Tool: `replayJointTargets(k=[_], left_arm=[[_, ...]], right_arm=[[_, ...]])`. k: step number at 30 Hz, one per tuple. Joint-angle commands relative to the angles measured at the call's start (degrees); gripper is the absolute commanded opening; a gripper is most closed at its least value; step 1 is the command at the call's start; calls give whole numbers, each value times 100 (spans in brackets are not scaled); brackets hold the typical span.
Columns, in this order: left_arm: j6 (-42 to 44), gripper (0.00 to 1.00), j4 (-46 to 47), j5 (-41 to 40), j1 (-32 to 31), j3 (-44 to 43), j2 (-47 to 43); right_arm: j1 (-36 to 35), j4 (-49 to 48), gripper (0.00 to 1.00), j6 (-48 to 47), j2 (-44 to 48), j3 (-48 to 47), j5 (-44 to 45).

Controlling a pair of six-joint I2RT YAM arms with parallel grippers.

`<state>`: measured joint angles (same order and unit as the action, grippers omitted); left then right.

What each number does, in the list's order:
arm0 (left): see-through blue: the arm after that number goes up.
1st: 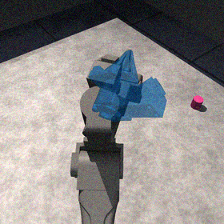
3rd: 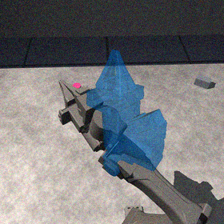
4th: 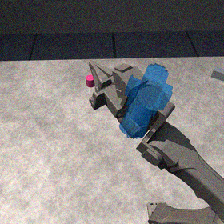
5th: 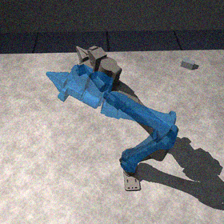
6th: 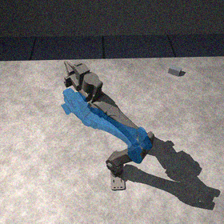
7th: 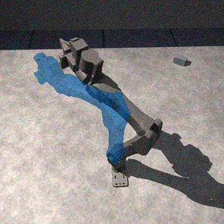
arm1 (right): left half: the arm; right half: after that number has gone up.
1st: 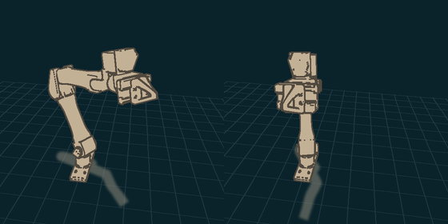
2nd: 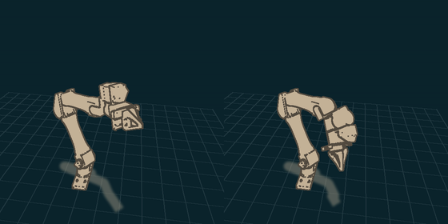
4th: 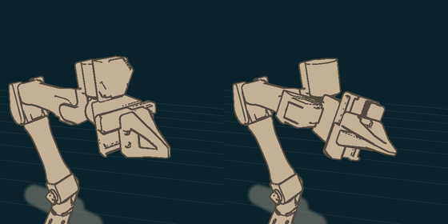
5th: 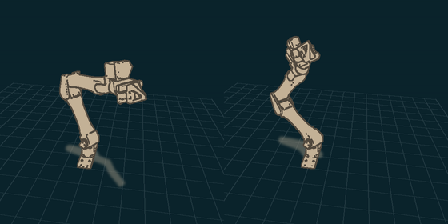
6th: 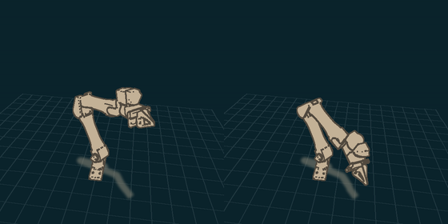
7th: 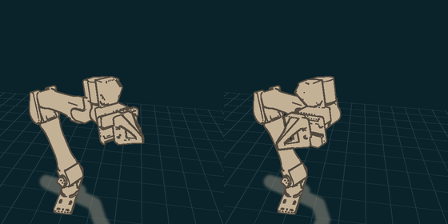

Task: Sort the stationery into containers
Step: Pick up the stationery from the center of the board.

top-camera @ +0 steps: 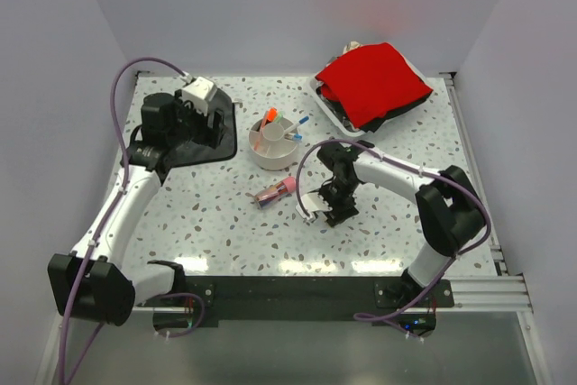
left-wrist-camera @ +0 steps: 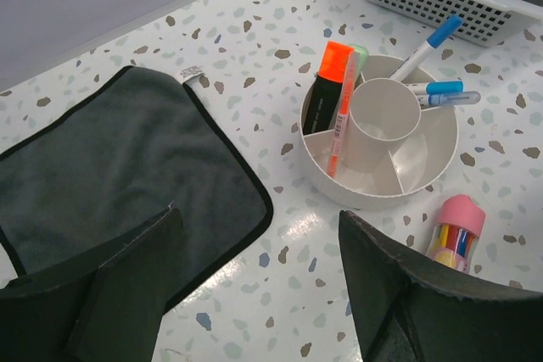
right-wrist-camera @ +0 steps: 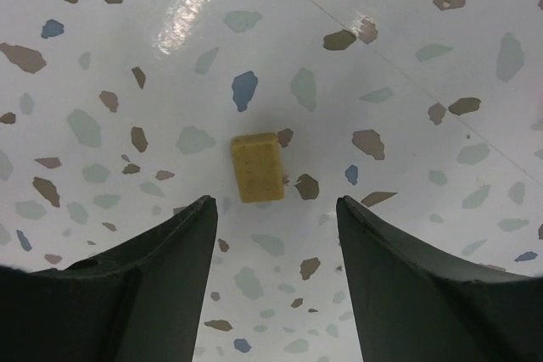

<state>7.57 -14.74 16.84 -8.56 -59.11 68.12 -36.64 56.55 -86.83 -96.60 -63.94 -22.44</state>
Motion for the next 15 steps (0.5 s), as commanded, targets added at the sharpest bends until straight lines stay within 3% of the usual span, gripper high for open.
replayJointTargets(k=[1, 15], left_arm=[[-1, 79, 59, 126, 117, 84, -176], [-72, 79, 191, 179, 223, 154, -71]], right_arm=[[-45, -145, 61, -167, -105, -259, -24], [-124, -496, 56, -28, 71, 382, 29]])
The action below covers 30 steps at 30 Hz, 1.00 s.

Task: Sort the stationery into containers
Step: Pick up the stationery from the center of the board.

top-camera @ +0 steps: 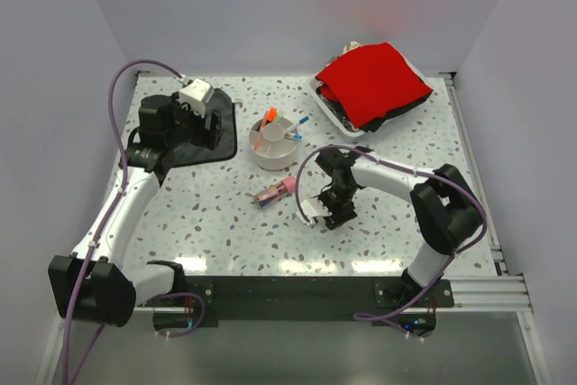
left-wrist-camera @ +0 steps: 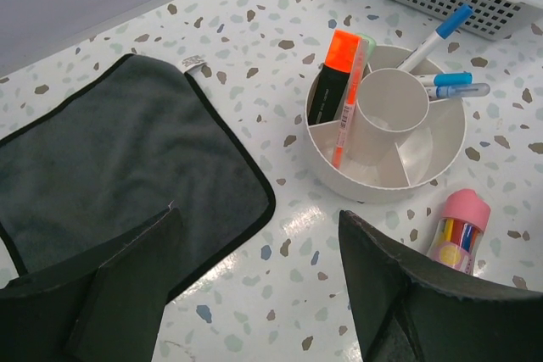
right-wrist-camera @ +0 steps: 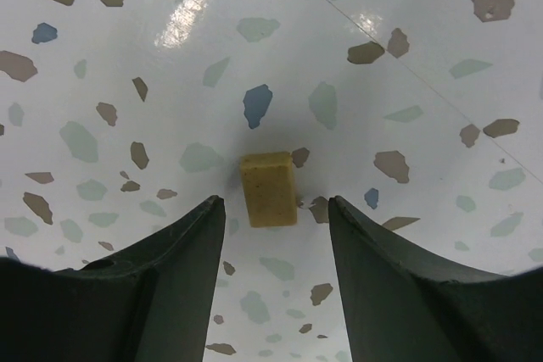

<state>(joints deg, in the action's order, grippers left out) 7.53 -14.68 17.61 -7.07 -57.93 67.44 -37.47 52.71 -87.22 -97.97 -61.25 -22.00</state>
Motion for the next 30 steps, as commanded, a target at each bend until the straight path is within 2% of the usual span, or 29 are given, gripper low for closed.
replayJointTargets(k=[1, 3, 6, 9, 10, 13, 20, 24, 28, 30], left_arm=[[-76, 79, 193, 103, 74, 45, 6], [-94, 79, 202, 120, 83, 45, 6], [-85, 79, 202, 138, 83, 45, 15], [-94, 79, 202, 155, 92, 45, 32], [-111, 79, 202, 155, 92, 45, 32], [-120, 79, 228, 173, 118, 28, 24], [-146, 79, 492, 191, 144, 168, -20], [-252, 79, 685, 348, 206, 361, -20], [-375, 80, 712, 288, 232, 405, -12], [-611, 84, 686, -288, 241, 388, 23]], right_arm=[[-32, -146, 56, 56, 209, 140, -6], [-32, -322, 55, 187, 209, 192, 11], [-49, -498, 48, 275, 103, 193, 55], [-67, -647, 32, 416, 33, 201, 152], [-67, -665, 22, 442, 41, 202, 169], [-76, -534, 10, 539, 269, 79, 205], [-76, -445, 2, 1443, 1096, -1194, -6], [-76, -1155, 2, 2434, 1061, -1863, 99], [-67, -1834, 3, 3017, 737, -2171, 424], [-76, -2123, 4, 3245, 508, -2285, 486]])
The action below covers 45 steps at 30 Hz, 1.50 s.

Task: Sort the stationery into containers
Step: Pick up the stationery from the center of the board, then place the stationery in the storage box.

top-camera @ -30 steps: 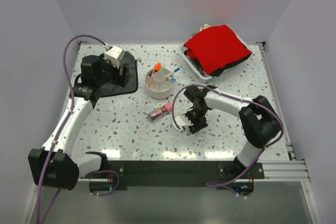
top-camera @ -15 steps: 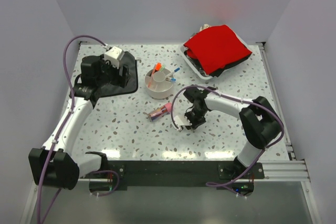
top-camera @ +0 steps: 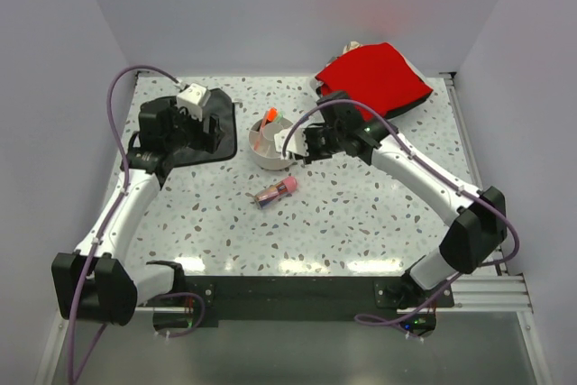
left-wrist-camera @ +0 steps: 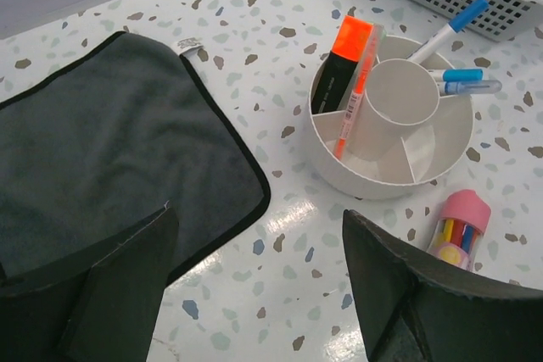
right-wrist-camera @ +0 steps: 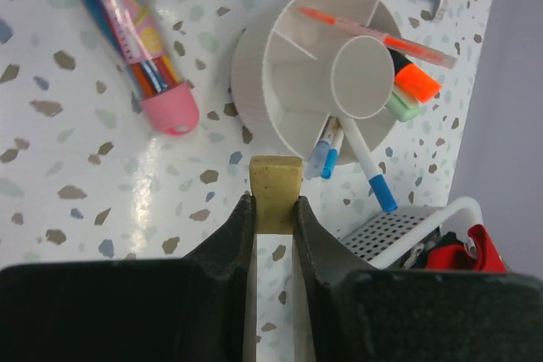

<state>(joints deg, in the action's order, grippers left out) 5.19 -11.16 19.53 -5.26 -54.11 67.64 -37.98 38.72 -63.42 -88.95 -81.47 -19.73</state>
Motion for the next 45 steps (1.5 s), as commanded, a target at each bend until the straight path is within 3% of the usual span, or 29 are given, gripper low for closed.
replayJointTargets(k=[1, 5, 10, 26, 28, 29, 32, 37, 40, 42, 45], left_arm=[[-666, 92, 264, -659, 77, -12, 39], [-940, 99, 175, -1161, 95, -118, 153], [-1300, 100, 228, -1627, 104, -135, 206], [-1565, 100, 202, -1830, 200, -267, 373], [-1469, 100, 202, -1655, 200, -302, 382], [-1451, 100, 193, -1567, 200, -320, 382], [-1433, 100, 175, -1329, 200, -346, 364], [-1223, 100, 149, -829, 200, -434, 303], [-863, 99, 0, 13, 200, -618, 233], [-293, 95, -236, 1155, 131, -758, 197], [393, 91, -1175, 2036, -36, -1338, 381]], right_arm=[[-34, -952, 4, 918, -448, -281, 294], [-43, -1208, 5, 1016, -869, -474, 416], [-70, -1244, 5, 875, -1379, -852, 426], [-280, -1059, 12, 418, -1767, -924, 391], [-289, -1094, 20, 400, -1749, -879, 399], [-289, -1147, 34, 435, -1731, -810, 452], [-289, -1288, 46, 462, -1705, -747, 522], [-298, -1402, 51, 585, -1574, -730, 636], [-289, -1542, 52, 813, -1231, -590, 803], [-272, -1779, 52, 1085, -776, -441, 1005], [-158, -2104, 55, 1787, -265, -19, 1277]])
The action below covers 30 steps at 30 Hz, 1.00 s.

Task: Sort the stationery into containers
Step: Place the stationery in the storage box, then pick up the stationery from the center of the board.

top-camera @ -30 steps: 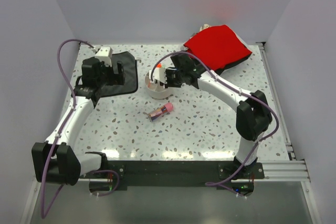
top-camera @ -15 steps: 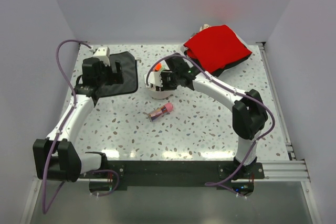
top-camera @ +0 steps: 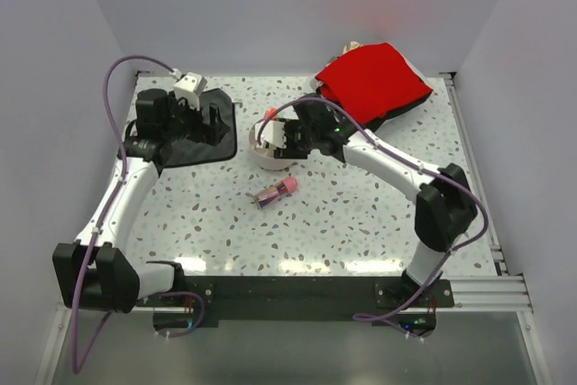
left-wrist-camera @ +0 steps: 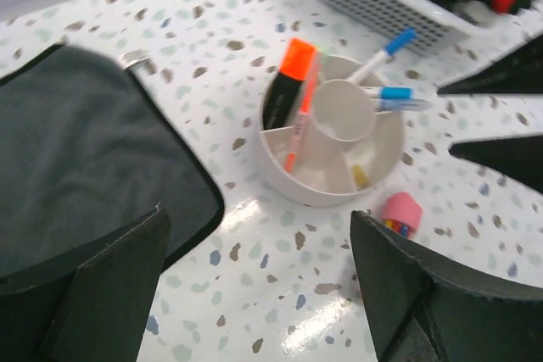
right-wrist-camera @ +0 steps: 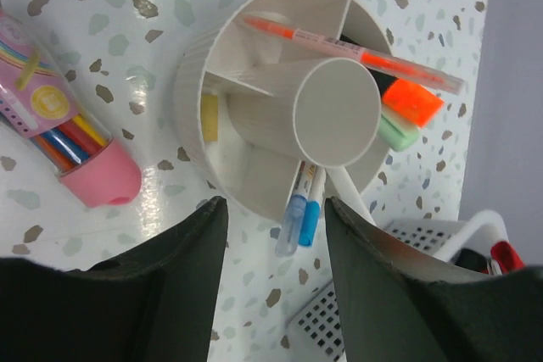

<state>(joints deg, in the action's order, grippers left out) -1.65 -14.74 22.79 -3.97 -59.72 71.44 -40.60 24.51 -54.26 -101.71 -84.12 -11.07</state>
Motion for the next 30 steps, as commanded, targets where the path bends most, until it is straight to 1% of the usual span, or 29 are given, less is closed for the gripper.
replayJointTargets(k=[1, 2, 3, 4, 5, 6, 7, 8, 9, 10, 11, 13, 16, 22, 23, 30], left_arm=[[1244, 90, -1142, 1842, -192, -1143, 228], [1490, 89, -1789, 1957, -227, -1312, 343], [1597, 88, -2082, 2001, -280, -1453, 449], [1659, 87, -2346, 2036, -306, -1663, 554], [1659, 87, -2654, 2037, -350, -1726, 686], [1555, 87, -2717, 1985, -498, -1727, 696], [1528, 87, -2727, 1836, -665, -1666, 661], [1632, 88, -2683, 1278, -902, -1622, 565], [1711, 88, -2683, 1011, -1391, -1578, 521], [1755, 88, -2683, 817, -1562, -1551, 538], [1747, 88, -2726, 563, -1668, -1560, 581], [1703, 88, -2753, 254, -1896, -1656, 826], [1659, 86, -2640, -291, -2248, -1762, 1099], [1703, 83, -2613, -880, -2889, -1894, 1662], [1755, 83, -2630, -951, -3073, -1911, 1732], [1861, 81, -2665, -1241, -3646, -2130, 2330]], right_arm=[[192, -728, 58, 1352, 1326, 412, 639], [262, -763, 61, 1652, 1451, 492, 789], [350, -816, 64, 1986, 1583, 571, 939], [595, -834, 68, 2346, 1793, 720, 1114], [745, -817, 79, 3115, 1900, 800, 1255], [929, -756, 84, 3497, 1996, 870, 1291], [1305, -720, 90, 3858, 2067, 1036, 1318], [1492, -676, 96, 4427, 2224, 1125, 1248], [1668, -571, 96, 4624, 2278, 1195, 1126], [1965, -509, 97, 4913, 2331, 1292, 1116], [2081, -439, 97, 5012, 2427, 1327, 951], [2257, -325, 97, 5127, 2550, 1406, 923], [2293, -254, 96, 5075, 2831, 1512, 931], [2328, -315, 96, 5057, 3456, 1784, 1089], [2337, -324, 96, 5057, 3535, 1819, 1089], [2425, -412, 96, 5004, 4071, 2276, 1089]])
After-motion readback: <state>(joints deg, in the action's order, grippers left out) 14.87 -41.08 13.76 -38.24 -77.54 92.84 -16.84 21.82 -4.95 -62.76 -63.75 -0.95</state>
